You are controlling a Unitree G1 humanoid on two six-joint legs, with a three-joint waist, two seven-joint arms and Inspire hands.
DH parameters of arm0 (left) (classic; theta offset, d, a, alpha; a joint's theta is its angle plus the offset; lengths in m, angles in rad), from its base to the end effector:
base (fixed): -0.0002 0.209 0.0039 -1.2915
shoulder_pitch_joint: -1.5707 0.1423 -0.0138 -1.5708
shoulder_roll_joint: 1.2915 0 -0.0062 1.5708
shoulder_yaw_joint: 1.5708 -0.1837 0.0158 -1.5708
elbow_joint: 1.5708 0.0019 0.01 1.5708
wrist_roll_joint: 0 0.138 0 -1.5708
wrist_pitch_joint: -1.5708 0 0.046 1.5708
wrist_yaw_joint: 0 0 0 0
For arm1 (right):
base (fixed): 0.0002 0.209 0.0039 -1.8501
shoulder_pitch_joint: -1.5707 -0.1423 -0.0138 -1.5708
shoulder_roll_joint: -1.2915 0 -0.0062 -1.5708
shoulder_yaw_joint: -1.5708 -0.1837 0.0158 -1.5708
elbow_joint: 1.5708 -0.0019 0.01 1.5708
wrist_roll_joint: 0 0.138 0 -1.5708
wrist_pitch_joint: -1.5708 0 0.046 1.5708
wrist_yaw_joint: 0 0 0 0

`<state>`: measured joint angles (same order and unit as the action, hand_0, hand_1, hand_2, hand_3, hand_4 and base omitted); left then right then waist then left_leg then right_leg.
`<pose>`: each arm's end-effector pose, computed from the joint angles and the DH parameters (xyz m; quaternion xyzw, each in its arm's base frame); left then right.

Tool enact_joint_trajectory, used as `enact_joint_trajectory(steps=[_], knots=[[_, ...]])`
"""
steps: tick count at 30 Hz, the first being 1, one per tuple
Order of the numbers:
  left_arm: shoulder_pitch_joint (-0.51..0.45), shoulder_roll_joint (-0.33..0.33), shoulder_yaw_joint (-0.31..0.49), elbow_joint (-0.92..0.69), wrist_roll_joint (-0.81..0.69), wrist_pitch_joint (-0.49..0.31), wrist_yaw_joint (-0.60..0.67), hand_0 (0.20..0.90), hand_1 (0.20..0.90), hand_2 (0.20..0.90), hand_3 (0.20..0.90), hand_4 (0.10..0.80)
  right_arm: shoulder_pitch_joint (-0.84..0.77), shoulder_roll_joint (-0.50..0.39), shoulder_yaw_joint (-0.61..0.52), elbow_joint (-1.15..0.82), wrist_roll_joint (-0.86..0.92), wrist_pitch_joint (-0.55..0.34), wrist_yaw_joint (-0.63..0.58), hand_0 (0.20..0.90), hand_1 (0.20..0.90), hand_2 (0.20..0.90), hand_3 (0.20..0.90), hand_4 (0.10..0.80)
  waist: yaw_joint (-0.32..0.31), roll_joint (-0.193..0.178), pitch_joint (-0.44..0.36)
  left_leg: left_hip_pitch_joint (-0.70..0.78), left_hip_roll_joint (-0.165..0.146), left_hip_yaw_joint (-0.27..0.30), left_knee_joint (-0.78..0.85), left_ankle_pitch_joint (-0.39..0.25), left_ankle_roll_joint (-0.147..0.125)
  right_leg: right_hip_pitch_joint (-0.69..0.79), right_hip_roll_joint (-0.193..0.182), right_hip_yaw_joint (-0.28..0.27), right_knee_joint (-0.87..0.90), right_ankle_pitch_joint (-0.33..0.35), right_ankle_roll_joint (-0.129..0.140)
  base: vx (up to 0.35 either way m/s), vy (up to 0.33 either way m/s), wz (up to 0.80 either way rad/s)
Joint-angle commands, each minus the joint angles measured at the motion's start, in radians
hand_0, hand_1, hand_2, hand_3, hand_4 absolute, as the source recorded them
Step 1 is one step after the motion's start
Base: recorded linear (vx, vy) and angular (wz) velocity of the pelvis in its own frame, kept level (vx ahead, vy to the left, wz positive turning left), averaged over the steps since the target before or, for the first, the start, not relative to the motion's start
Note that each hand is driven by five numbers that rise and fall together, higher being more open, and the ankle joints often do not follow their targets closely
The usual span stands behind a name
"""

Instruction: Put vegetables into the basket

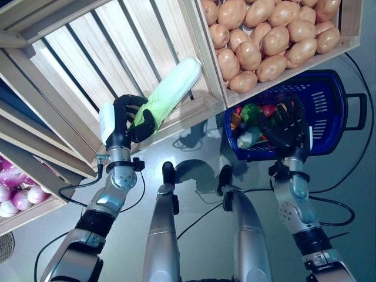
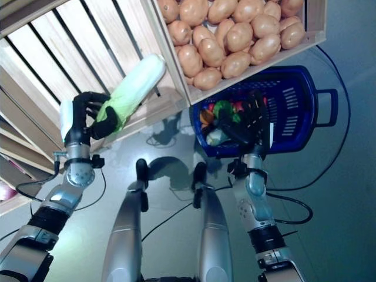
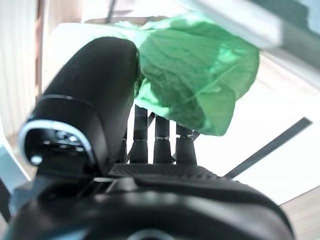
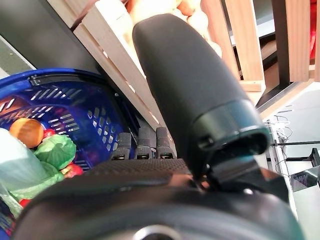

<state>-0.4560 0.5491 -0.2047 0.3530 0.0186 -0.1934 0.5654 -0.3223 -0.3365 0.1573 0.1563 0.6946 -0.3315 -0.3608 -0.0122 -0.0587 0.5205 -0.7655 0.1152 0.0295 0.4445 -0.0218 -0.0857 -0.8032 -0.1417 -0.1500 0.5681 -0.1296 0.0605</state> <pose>0.2838 0.2147 0.1110 0.2552 -0.2022 0.1915 0.9259 0.2598 -0.1775 0.1024 0.2067 -0.1654 -0.1022 0.9589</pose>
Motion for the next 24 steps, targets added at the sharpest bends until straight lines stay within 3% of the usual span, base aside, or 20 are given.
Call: enact_joint_trajectory(steps=[1,9,24], knots=[[-0.048,-0.025,0.069,-0.223,-0.093,-0.191,-0.026,0.300,0.300,0.300,0.300,0.400,0.008,-0.013,-0.096,-0.180,-0.071,-0.057,-0.002,0.900,0.900,0.900,0.900,0.800,0.008,0.010,0.000,0.031,-0.028,0.011,-0.035,0.006,0.012,0.095,0.002,-0.013,-0.076,0.052,0.021,0.000,0.000,0.00],[-0.021,-0.082,0.091,-0.291,-0.254,-0.228,-0.092,0.300,0.300,0.300,0.300,0.400,0.007,0.005,-0.091,-0.181,-0.083,-0.059,0.001,0.900,0.900,0.900,0.900,0.800,0.013,0.007,0.000,0.062,-0.030,0.015,-0.051,0.012,0.016,0.130,0.007,-0.023,-0.095,0.054,0.015,0.005,-0.001,0.01],[-0.008,-0.041,0.125,-0.335,-0.142,-0.184,0.007,0.300,0.300,0.300,0.300,0.400,0.014,-0.024,-0.081,-0.190,-0.070,-0.047,0.007,0.900,0.900,0.900,0.900,0.800,0.020,0.009,0.000,0.074,-0.032,0.020,-0.040,0.014,0.016,0.147,0.004,-0.029,-0.088,0.048,0.005,0.001,0.002,0.00]])
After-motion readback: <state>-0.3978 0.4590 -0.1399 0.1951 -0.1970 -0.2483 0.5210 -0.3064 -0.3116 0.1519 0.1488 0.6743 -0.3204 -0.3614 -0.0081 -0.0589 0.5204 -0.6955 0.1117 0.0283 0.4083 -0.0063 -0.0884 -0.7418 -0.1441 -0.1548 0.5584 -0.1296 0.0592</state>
